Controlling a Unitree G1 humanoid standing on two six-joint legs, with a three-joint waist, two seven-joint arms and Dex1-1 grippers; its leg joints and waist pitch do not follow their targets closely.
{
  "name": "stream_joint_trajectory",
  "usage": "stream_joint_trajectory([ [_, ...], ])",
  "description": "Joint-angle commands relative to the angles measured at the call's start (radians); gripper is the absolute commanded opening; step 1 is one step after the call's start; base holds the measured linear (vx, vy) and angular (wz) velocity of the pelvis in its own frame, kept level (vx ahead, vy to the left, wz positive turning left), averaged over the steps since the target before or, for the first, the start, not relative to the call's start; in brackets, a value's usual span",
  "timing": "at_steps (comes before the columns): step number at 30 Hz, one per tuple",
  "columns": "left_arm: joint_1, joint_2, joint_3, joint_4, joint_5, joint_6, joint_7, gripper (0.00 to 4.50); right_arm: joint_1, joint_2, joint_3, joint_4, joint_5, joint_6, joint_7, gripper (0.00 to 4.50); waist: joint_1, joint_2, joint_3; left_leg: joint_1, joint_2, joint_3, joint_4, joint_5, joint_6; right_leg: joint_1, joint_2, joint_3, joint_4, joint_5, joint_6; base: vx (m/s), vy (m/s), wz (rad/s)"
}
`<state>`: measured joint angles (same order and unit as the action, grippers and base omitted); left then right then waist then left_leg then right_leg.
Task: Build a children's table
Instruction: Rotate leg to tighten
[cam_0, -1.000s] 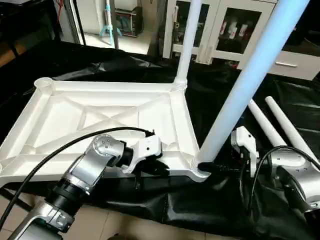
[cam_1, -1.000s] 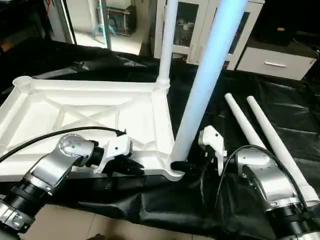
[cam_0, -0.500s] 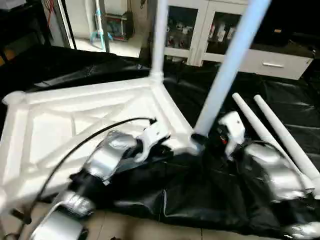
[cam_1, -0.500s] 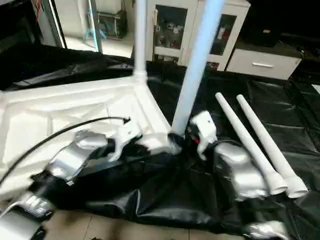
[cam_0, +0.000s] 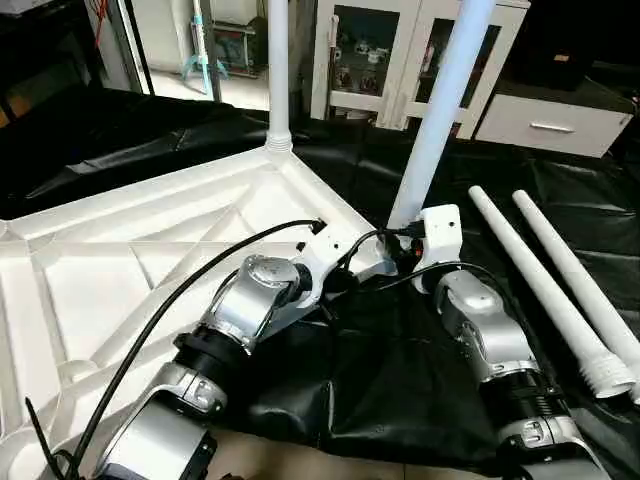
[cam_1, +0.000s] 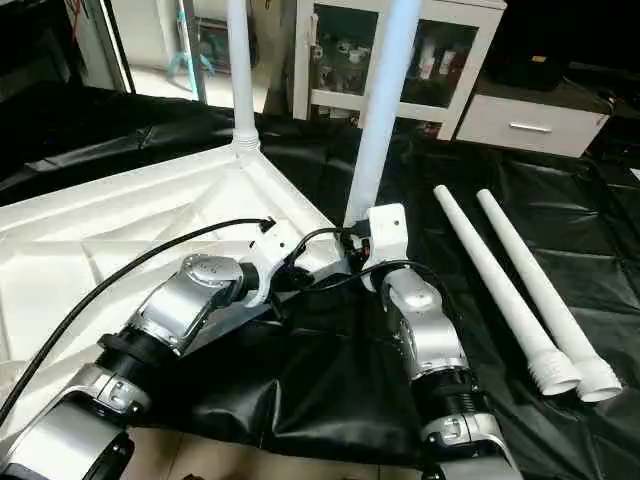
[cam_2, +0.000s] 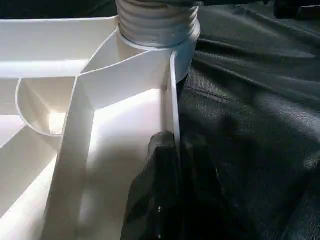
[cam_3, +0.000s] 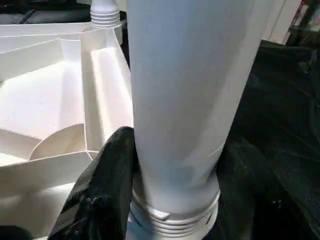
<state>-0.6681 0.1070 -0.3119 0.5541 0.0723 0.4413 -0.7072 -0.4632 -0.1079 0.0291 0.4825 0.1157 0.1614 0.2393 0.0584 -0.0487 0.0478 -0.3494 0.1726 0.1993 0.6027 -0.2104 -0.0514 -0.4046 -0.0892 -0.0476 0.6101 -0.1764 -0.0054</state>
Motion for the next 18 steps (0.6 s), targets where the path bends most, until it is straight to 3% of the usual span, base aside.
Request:
stream_joint_trajectory([
  [1,-0.021,0.002,0.006,-0.024,-0.015,-0.087,-0.015,0.00,0.056,-0.002,0.039,-0.026,0.034,0.046,0.103,2.34,0.000,-0.005,-0.055,0.002,0.052,-0.028,-0.083,-0.214,0.022,0.039,-0.059,0.041,-0.083,-0.286,-0.173,0.000,0.000,0.00],
  [6,-0.017,0.009,0.003,-0.028,-0.017,-0.097,-0.025,0.00,0.064,-0.009,0.033,-0.052,0.049,0.047,0.123,2.71,0.003,-0.003,-0.055,0.000,0.052,-0.028,-0.084,-0.200,0.029,0.040,-0.061,0.042,-0.081,-0.253,-0.180,0.000,0.000,0.00],
  [10,0.050,0.074,-0.043,-0.108,-0.042,-0.204,-0.193,0.00,0.141,-0.108,0.005,-0.214,0.103,0.074,0.243,3.08,0.005,-0.001,-0.055,-0.001,0.055,-0.028,-0.085,-0.197,0.040,0.042,-0.060,0.043,-0.079,-0.227,-0.181,0.000,0.000,0.00],
  [13,0.059,0.084,-0.053,-0.120,-0.045,-0.212,-0.219,0.00,0.151,-0.123,0.005,-0.232,0.109,0.083,0.261,3.39,0.007,0.001,-0.053,-0.003,0.056,-0.027,-0.084,-0.181,0.050,0.043,-0.062,0.044,-0.079,-0.229,-0.193,0.000,0.000,0.00],
  [15,0.088,0.117,-0.077,-0.162,-0.061,-0.233,-0.293,0.00,0.180,-0.183,0.004,-0.284,0.129,0.121,0.332,3.45,0.007,0.002,-0.053,-0.001,0.056,-0.026,-0.084,-0.185,0.050,0.041,-0.062,0.044,-0.080,-0.241,-0.198,0.000,0.000,0.00],
  [16,0.115,0.147,-0.091,-0.209,-0.087,-0.228,-0.360,0.00,0.211,-0.267,0.013,-0.341,0.165,0.173,0.449,3.58,0.013,0.004,-0.051,0.001,0.061,-0.027,-0.084,-0.182,0.055,0.045,-0.061,0.045,-0.076,-0.225,-0.198,0.000,0.000,0.00],
  [18,0.123,0.158,-0.095,-0.223,-0.094,-0.222,-0.380,0.00,0.223,-0.303,0.023,-0.360,0.178,0.185,0.507,3.70,0.020,0.006,-0.050,0.002,0.063,-0.024,-0.083,-0.179,0.068,0.042,-0.059,0.046,-0.074,-0.201,-0.207,0.000,0.000,0.00],
])
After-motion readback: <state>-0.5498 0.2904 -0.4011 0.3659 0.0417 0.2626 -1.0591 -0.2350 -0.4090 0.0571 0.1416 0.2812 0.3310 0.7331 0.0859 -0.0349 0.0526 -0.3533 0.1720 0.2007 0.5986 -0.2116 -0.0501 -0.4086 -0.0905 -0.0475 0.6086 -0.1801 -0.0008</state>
